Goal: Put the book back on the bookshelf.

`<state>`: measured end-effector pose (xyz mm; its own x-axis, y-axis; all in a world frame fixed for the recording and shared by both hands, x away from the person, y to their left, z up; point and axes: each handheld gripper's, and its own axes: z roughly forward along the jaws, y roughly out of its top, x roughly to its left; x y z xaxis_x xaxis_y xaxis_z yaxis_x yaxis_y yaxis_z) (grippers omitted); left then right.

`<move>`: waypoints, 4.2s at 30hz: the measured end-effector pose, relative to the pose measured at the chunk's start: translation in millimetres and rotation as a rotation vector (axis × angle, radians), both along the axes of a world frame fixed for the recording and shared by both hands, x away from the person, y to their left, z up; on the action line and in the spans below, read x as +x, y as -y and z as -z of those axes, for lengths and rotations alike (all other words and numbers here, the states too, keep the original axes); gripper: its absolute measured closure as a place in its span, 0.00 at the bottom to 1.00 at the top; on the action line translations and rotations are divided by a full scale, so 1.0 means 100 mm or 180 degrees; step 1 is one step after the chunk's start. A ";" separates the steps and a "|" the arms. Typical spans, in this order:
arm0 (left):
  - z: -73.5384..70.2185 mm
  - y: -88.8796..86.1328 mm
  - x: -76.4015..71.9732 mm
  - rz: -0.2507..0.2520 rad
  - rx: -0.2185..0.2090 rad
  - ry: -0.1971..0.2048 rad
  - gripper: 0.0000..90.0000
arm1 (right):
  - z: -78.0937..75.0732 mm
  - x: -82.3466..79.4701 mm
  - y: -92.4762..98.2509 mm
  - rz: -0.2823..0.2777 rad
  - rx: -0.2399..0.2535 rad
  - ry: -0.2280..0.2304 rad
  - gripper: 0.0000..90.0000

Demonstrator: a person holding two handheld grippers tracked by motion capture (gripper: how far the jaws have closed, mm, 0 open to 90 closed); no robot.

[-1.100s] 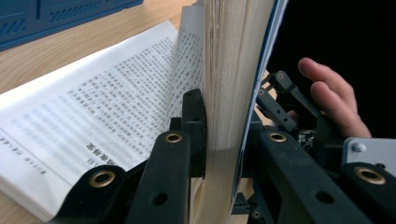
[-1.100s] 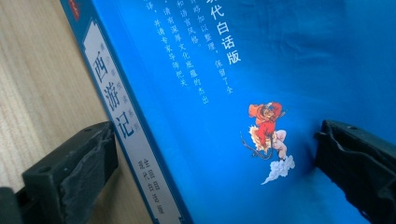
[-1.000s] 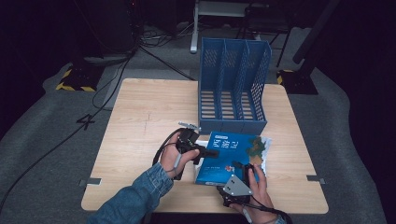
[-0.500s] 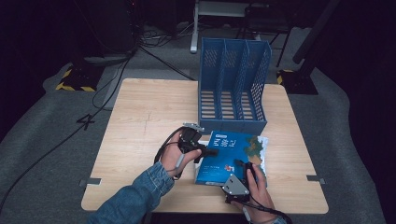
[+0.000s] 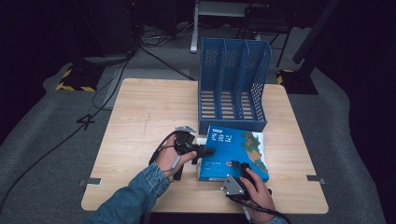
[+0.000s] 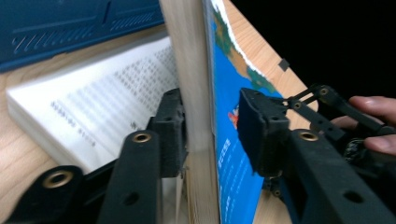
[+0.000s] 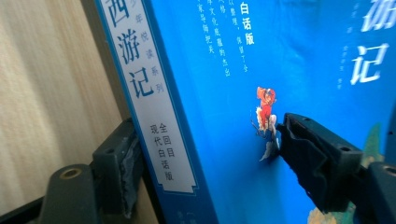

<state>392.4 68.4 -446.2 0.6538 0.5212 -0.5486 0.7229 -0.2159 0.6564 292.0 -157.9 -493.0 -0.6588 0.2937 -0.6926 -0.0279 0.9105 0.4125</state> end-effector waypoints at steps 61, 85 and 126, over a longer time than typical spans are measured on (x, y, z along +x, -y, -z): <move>0.17 0.08 0.01 -0.0274 -0.0268 -0.0340 0.69 | 0.12 0.51 -0.47 0.0018 0.0182 0.0514 0.05; 0.24 0.06 0.04 -0.0188 0.0106 -0.0048 0.59 | 0.06 0.44 -0.54 0.0053 -0.0053 0.0350 0.31; 0.51 -1.01 0.54 -0.0866 0.1236 0.0608 0.47 | -0.99 0.51 -0.29 -0.0098 0.0491 -0.0524 0.68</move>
